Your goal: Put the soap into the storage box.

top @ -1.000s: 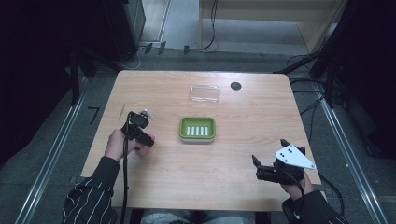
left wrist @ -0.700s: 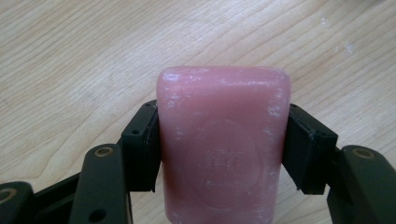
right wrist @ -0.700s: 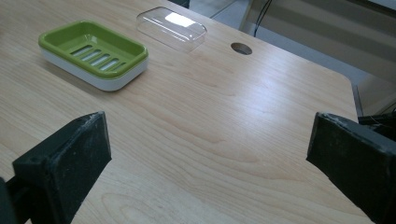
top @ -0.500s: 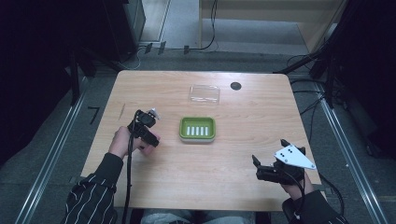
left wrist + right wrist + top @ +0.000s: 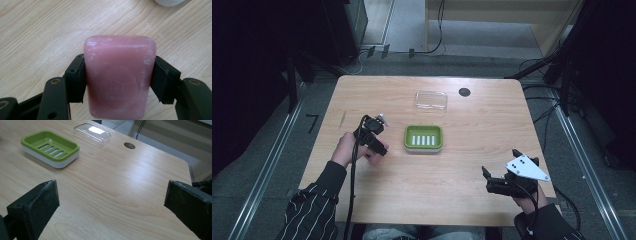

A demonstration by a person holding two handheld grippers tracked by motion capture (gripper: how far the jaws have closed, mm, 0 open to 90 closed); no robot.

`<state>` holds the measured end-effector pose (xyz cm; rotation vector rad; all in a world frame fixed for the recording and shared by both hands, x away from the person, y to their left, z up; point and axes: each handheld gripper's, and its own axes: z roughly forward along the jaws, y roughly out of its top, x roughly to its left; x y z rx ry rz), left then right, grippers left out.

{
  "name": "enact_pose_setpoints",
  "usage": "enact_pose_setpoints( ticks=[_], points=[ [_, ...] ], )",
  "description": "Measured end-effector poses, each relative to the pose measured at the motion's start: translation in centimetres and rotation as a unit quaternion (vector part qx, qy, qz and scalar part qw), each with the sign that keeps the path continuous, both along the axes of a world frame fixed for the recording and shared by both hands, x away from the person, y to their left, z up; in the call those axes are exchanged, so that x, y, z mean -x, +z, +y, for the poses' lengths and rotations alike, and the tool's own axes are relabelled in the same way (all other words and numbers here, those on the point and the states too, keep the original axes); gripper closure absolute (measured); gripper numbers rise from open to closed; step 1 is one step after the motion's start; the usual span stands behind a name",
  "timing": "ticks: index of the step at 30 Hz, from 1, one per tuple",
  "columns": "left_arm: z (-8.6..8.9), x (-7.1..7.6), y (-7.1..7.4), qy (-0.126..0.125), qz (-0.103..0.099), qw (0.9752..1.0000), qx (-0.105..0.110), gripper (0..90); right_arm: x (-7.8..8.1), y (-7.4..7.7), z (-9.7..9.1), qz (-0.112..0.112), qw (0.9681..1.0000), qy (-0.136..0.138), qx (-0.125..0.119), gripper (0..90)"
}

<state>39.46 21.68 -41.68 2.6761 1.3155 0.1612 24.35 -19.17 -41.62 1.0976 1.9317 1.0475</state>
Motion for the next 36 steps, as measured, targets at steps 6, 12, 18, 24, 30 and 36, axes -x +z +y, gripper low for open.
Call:
enact_pose_setpoints(
  ticks=[6,12,18,24,30,36],
  points=[
    [-0.4,0.0,0.1,-0.010,0.003,0.9999,0.000,39.0,0.0,0.0,0.0,0.000,1.0000,0.001,0.000,0.0],
    [-0.7,0.0,0.3,-0.018,0.002,0.9998,0.001,39.0,0.0,0.0,0.0,0.000,1.0000,0.002,0.000,0.0],
    [-1.1,-0.2,0.5,-0.026,0.004,0.9996,0.000,39.0,0.0,0.0,0.0,-0.001,1.0000,0.002,0.001,0.0],
    [-1.6,-0.4,0.4,-0.036,0.007,0.9993,-0.003,39.0,0.0,0.0,0.0,0.000,1.0000,0.002,0.001,0.0],
    [-1.9,-0.6,0.6,-0.044,0.006,0.9990,-0.009,39.0,0.0,0.0,0.0,0.000,1.0000,0.002,0.000,0.0],
    [-2.1,-0.9,0.9,-0.053,0.004,0.9986,-0.006,39.0,-0.1,0.0,0.0,0.001,1.0000,0.002,0.001,0.0]
  ],
)
